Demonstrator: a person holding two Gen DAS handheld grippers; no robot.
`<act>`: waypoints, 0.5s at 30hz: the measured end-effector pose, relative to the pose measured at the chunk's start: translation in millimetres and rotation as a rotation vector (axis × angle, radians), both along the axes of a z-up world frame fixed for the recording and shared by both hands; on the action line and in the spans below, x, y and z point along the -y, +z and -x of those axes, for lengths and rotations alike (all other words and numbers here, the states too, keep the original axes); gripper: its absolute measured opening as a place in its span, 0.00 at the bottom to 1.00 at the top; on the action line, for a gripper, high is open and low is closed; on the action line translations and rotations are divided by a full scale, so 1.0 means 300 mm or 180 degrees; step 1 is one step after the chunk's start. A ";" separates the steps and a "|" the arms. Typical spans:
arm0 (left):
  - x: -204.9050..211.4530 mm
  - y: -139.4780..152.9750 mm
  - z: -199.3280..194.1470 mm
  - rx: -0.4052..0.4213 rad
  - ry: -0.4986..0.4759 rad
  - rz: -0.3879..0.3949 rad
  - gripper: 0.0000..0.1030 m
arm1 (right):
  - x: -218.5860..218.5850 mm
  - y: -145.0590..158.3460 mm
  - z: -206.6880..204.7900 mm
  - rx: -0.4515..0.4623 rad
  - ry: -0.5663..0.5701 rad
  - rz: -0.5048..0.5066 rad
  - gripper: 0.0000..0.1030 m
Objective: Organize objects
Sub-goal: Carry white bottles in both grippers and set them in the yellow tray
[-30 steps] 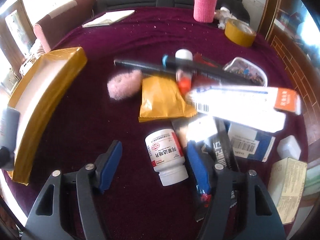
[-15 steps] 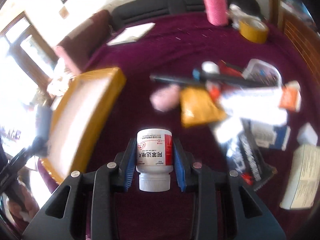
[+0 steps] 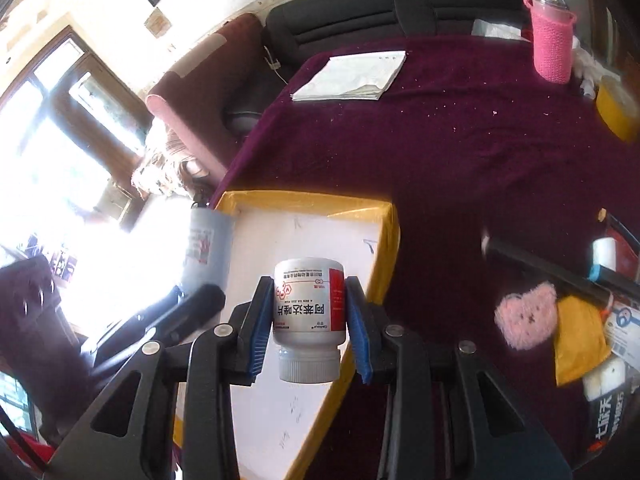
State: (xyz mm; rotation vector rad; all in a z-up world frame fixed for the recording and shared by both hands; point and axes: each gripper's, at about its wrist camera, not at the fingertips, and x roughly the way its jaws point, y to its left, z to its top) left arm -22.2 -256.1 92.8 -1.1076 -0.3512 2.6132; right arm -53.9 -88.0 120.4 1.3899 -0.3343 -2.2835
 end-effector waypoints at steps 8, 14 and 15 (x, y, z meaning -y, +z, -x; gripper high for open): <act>-0.013 -0.165 0.152 0.0413 -0.0026 -0.0199 0.28 | 0.058 -0.165 0.182 0.0387 -0.0258 -0.0288 0.31; -0.014 -0.200 0.186 0.0520 0.0064 -0.0338 0.38 | 0.065 -0.140 0.194 0.0227 -0.0289 -0.0473 0.32; -0.009 -0.194 0.189 0.0515 0.0075 -0.0367 0.48 | 0.066 -0.135 0.194 0.0204 -0.0283 -0.0493 0.32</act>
